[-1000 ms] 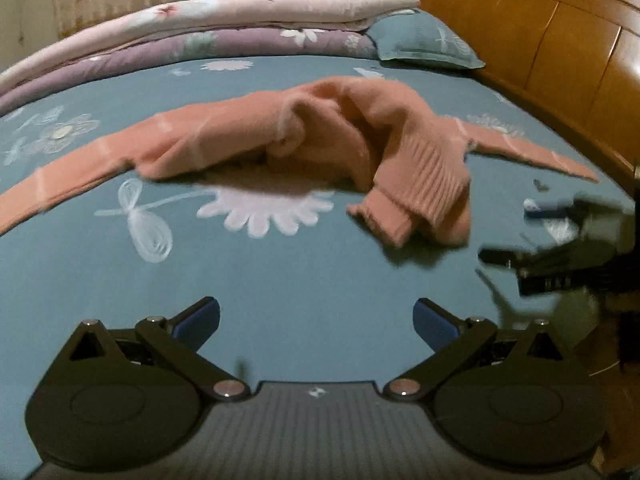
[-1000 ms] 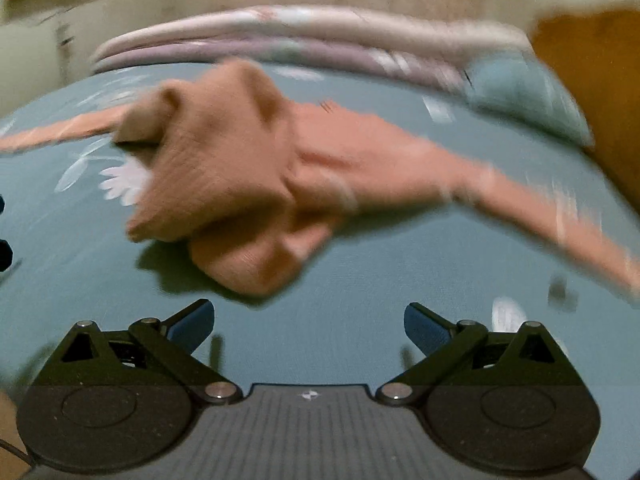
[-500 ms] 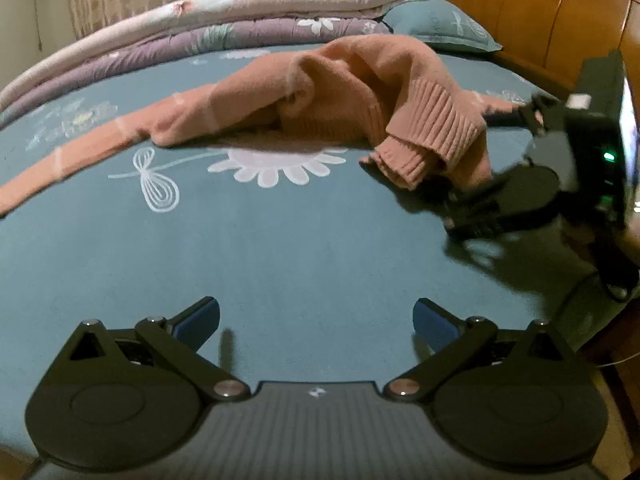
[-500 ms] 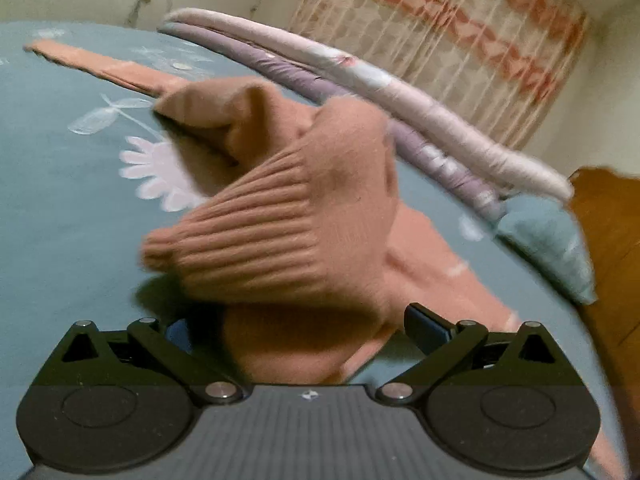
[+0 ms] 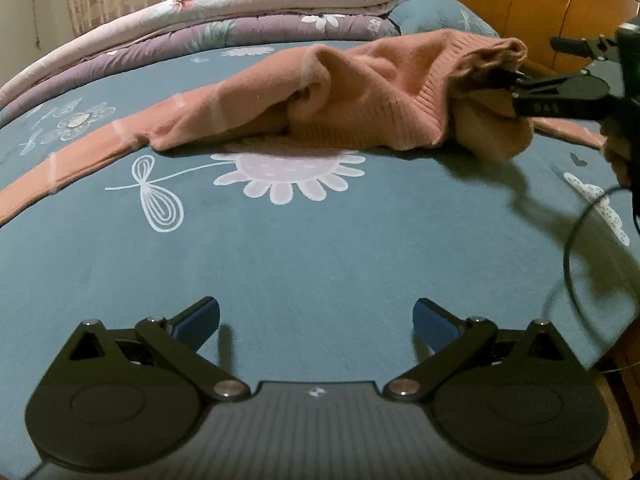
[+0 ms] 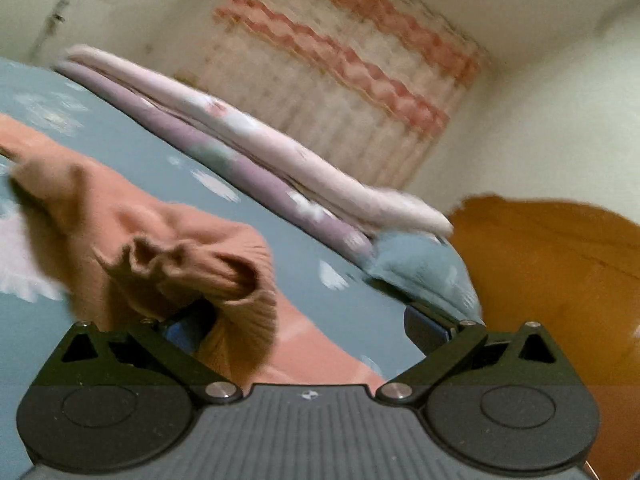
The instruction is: Fold clothes
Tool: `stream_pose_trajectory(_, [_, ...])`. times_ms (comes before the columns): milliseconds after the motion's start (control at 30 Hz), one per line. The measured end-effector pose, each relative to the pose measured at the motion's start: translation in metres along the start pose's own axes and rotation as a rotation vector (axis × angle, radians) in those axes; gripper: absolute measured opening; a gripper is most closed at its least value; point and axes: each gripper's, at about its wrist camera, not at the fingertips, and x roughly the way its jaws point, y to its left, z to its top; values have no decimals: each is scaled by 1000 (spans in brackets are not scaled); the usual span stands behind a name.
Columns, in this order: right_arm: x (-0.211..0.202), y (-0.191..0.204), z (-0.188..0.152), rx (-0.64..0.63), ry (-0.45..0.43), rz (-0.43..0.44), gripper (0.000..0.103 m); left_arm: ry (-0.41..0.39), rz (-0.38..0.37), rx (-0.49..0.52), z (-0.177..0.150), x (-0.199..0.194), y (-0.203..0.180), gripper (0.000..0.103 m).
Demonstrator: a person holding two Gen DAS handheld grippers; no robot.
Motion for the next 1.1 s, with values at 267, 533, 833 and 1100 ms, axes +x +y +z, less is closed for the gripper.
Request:
stream_pose_trajectory(267, [30,-16,-5,-27,168,61,103,58,-9,-21,8,10,14,102])
stream_pose_trajectory(533, [53,-27,14,-135,286,116,103,48,-53,-36,71,3,31,102])
stream_pose_trajectory(833, [-5,-21,47,-238,163,460,103,53,-101,-40,107,2,43,102])
stream_pose_trajectory(1100, [12,95,14,-824,35,424,103,111,-90,-27,110,22,48,102])
